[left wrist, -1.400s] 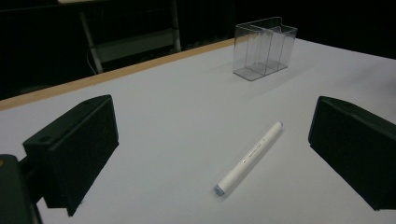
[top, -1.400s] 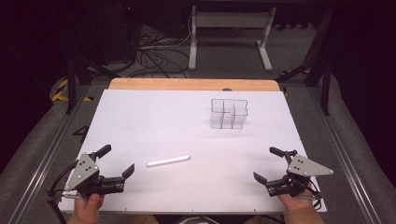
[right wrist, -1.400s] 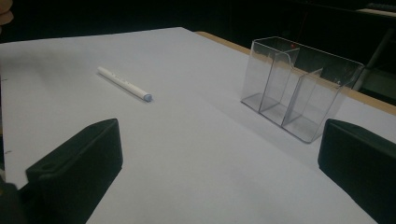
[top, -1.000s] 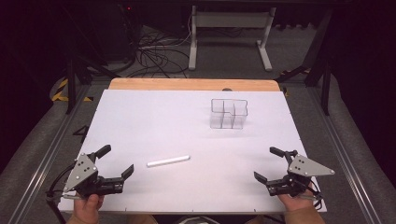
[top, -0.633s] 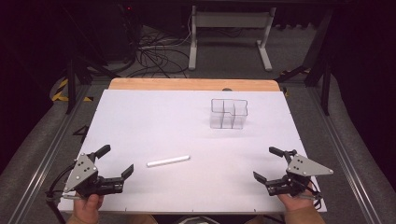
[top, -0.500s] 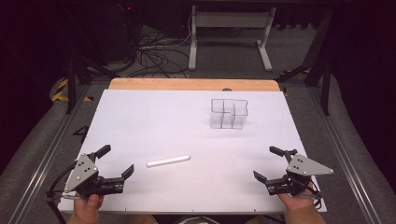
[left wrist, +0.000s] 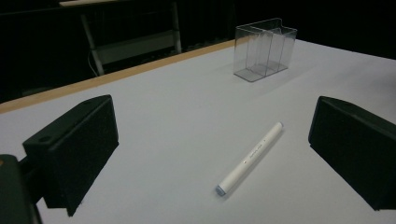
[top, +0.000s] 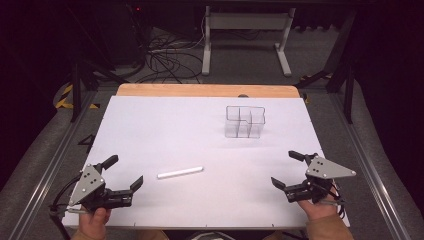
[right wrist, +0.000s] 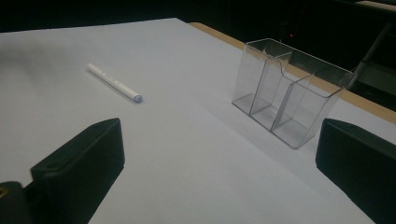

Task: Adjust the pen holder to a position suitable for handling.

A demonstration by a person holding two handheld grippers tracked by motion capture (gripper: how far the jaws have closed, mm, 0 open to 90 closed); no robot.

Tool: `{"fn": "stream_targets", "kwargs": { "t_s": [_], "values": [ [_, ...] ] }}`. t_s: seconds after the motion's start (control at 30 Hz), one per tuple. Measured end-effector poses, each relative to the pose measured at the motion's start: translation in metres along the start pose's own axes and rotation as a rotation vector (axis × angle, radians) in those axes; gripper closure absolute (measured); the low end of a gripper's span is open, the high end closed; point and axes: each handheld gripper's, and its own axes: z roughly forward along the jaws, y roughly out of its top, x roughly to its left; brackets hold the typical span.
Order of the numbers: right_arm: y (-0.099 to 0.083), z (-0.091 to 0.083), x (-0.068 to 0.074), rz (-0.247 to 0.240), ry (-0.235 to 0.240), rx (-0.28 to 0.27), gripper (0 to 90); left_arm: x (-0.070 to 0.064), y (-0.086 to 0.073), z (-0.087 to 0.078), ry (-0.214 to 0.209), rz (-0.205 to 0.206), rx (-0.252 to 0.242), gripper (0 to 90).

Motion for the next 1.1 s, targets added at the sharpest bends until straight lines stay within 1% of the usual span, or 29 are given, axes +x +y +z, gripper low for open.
{"fn": "stream_targets", "kwargs": {
  "t_s": [0.07, 0.13, 0.17, 0.27, 0.33, 0.37, 0.4, 0.5, 0.53, 0.73, 0.83, 0.87, 0.9, 0.93, 0.97, 1.0, 1.07, 1.1],
  "values": [
    [0.004, 0.001, -0.002, -0.006, 0.0, 0.0, 1.6, 0.0, 0.0, 0.0, 0.001, -0.001, 0.001, 2.3],
    [0.008, 0.002, -0.003, 0.008, 0.007, -0.002, 1.3, -0.001, 0.0, 0.001, 0.0, 0.001, 0.005, 2.3],
    [0.011, 0.004, -0.006, 0.002, 0.007, 0.0, 1.0, -0.001, 0.0, 0.001, -0.002, 0.002, 0.004, 2.3],
    [0.013, 0.005, -0.008, 0.007, 0.012, -0.005, 0.6, -0.001, 0.0, 0.001, -0.001, 0.004, 0.004, 2.3],
    [0.017, 0.007, -0.009, 0.01, 0.016, -0.007, 0.6, -0.001, 0.0, 0.002, -0.004, -0.002, 0.003, 2.3],
    [0.021, 0.008, -0.01, 0.011, 0.015, -0.005, 0.7, -0.001, 0.0, 0.002, -0.001, -0.002, 0.005, 2.3],
    [0.021, 0.008, -0.01, 0.011, 0.015, -0.005, 0.7, -0.001, 0.0, 0.002, -0.001, 0.003, 0.007, 2.3],
    [0.029, 0.007, -0.01, 0.022, 0.009, -0.053, 1.5, -0.001, 0.0, 0.002, -0.006, 0.005, 0.009, 2.3],
    [0.031, 0.009, -0.009, 0.017, 0.007, -0.058, 1.5, -0.001, 0.0, 0.002, -0.003, 0.006, 0.007, 2.3],
    [0.032, 0.011, -0.01, 0.015, 0.012, -0.046, 1.5, 0.0, -0.001, 0.001, -0.007, 0.001, 0.004, 2.3],
    [0.033, 0.012, -0.011, 0.017, 0.02, -0.06, 0.4, -0.001, 0.0, 0.001, -0.007, 0.006, 0.006, 2.3],
    [0.034, 0.013, -0.012, 0.023, 0.048, -0.062, 0.6, -0.001, 0.0, 0.001, -0.007, 0.007, 0.006, 2.3],
    [0.034, 0.013, -0.012, 0.023, 0.048, -0.062, 0.6, -0.001, 0.0, 0.001, -0.007, 0.007, 0.006, 2.3],
    [0.035, 0.014, -0.013, 0.02, 0.05, -0.047, 0.6, -0.001, 0.0, 0.001, -0.007, 0.008, 0.006, 2.3],
    [0.037, 0.014, -0.013, 0.007, 0.044, -0.029, 0.6, -0.001, 0.0, 0.001, -0.007, 0.007, 0.006, 2.3],
    [0.04, 0.014, -0.011, -0.015, 0.037, -0.008, 4.0, -0.001, 0.0, 0.001, -0.007, 0.005, 0.007, 2.3],
    [0.041, 0.014, -0.011, -0.021, 0.036, -0.003, 5.3, -0.001, 0.0, 0.001, -0.009, 0.006, 0.007, 2.3],
    [0.045, 0.014, -0.012, -0.025, 0.053, 0.016, 9.0, -0.001, 0.0, 0.0, -0.008, 0.006, 0.007, 2.3]
  ]
}}
